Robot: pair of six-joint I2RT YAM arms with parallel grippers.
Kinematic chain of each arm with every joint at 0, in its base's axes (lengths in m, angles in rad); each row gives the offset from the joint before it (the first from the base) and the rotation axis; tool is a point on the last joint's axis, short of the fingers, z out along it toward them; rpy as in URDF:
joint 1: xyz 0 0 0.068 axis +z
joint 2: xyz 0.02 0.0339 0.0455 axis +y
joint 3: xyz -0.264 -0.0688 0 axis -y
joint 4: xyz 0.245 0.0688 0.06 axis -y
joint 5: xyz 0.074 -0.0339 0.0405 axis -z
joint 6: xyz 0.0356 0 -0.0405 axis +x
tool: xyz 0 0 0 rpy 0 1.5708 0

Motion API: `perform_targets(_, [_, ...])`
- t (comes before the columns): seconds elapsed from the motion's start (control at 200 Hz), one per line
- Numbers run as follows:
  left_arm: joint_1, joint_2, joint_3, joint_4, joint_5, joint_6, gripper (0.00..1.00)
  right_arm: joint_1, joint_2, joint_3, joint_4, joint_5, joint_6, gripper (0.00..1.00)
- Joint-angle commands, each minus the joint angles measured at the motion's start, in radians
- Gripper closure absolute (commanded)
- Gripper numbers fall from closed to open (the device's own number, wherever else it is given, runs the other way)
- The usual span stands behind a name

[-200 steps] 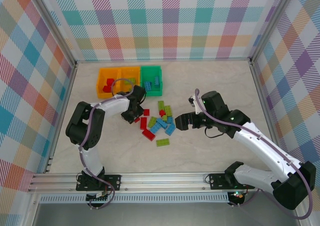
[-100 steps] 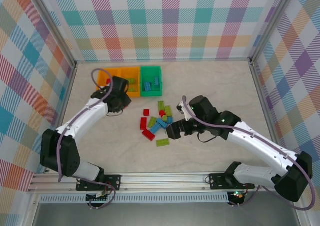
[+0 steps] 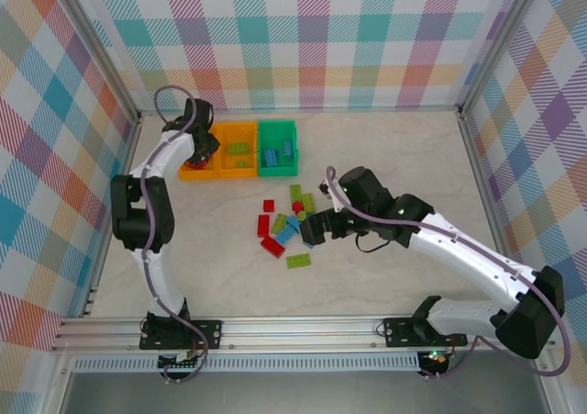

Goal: Sort the legos into containers by color

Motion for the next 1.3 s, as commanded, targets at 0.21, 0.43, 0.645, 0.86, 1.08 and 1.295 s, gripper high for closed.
perform_targets(0.21, [0.033,-0.042,0.032,-0.027,0.003,0.022,0.46,0.005,0.052,0.082,0.06,0.09,-0.054,0.0])
perform_targets(0.43, [-0.067,-0.404,-0.176,0.029,0.099,0.061,0.47,-0.047,0.104,0.049,0.171,0.179,0.015,0.0])
perform_targets(0.645, [-0.298,-0.731,-0.306,-0.053,0.206,0.388,0.44,-0.155,0.3,0.103,0.242,0.109,-0.009,0.0])
perform_targets(0.86, [-0.357,-0.966,-0.409,-0.233,0.376,0.688,0.43,-0.167,0.555,0.271,0.183,0.073,-0.029,0.13])
perform_targets(1.08, [-0.358,-1.122,-0.647,-0.158,0.434,0.763,0.39,-0.167,0.651,0.26,0.207,0.198,-0.044,0.34])
perform_targets(1.295, [-0.358,-1.19,-0.762,-0.135,0.439,0.764,0.32,-0.176,0.718,0.287,0.236,0.193,-0.064,0.4])
